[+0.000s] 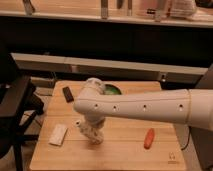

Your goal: Knock the bottle over

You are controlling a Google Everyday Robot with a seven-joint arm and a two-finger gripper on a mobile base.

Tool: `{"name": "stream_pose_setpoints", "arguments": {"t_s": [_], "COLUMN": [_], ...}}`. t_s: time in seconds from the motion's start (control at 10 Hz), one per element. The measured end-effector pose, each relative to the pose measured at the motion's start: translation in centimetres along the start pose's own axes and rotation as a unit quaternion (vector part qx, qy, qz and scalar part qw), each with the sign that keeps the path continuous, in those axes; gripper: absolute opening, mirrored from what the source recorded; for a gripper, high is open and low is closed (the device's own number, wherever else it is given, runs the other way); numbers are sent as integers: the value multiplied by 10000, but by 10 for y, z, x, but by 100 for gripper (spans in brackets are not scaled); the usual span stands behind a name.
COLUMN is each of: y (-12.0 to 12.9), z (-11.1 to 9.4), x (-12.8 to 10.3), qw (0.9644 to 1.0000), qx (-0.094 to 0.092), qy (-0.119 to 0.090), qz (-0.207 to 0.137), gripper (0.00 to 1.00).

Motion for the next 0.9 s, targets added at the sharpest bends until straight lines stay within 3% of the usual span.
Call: {"name": "stream_pose_setpoints", "arguments": {"t_s": [0.2, 0.6, 0.9], "y": [2, -18, -15], "z": [0, -2, -1], "x": [3, -21, -8], "qw": [10000, 9999, 9999], "qx": [-5, 26, 13], "qy": [8, -69, -75], "qz": [-69, -127, -136], "gripper": [0, 0, 0]}}
